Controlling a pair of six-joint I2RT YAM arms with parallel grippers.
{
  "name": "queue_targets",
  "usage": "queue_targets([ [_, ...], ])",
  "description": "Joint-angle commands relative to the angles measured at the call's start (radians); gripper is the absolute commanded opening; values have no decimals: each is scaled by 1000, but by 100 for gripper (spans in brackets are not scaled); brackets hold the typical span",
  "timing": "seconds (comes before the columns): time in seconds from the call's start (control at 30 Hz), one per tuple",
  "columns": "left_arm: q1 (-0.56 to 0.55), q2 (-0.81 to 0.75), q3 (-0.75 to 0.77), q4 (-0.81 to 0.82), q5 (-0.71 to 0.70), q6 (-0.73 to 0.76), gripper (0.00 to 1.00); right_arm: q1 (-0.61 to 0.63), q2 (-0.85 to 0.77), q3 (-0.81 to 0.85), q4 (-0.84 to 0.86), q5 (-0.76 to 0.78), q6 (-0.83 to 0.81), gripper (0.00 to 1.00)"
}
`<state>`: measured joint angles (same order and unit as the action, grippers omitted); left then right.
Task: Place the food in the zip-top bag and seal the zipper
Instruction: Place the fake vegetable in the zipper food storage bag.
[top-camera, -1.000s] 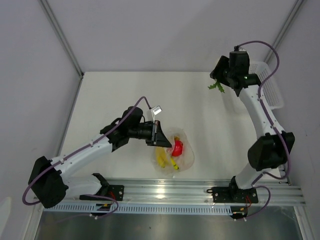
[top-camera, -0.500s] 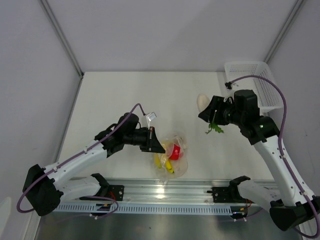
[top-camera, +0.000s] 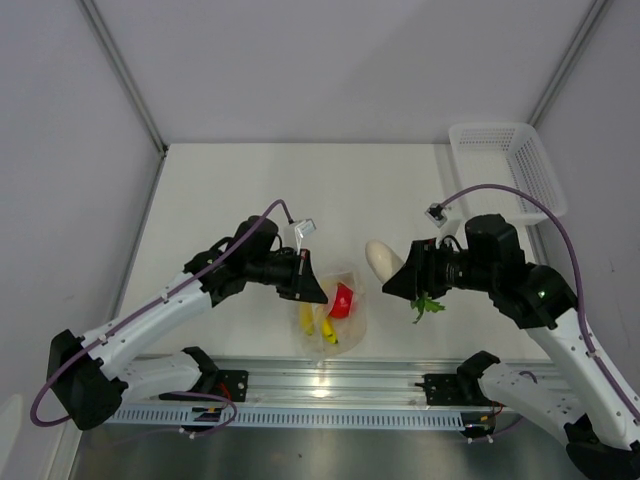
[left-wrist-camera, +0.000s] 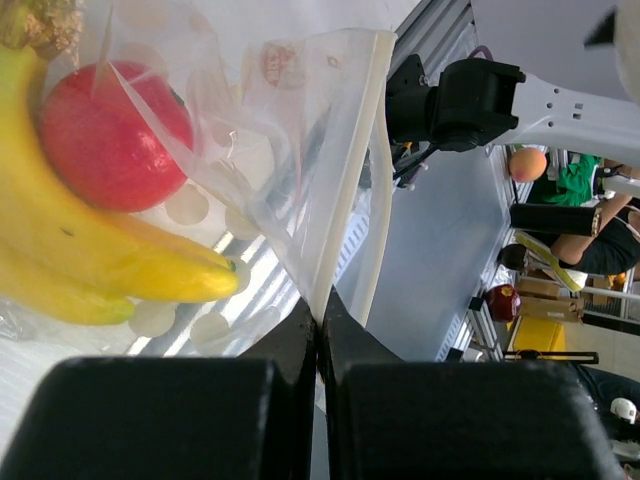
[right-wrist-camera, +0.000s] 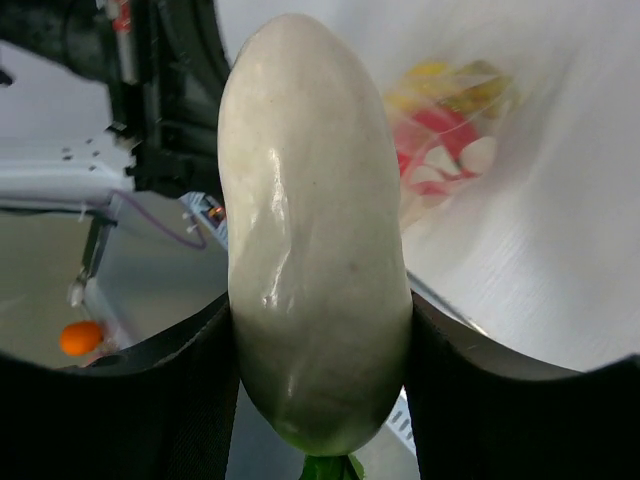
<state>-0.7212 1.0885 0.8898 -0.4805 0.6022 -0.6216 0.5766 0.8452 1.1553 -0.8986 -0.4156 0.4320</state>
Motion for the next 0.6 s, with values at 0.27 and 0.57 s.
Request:
queue_targets([
  [0.27,5,10,46,32,17,16,0,235,2,44,-82,-75,197,0],
  [0.57,5,50,93,106,82,-7,0,424,-11,-23,-34,11,496,0],
])
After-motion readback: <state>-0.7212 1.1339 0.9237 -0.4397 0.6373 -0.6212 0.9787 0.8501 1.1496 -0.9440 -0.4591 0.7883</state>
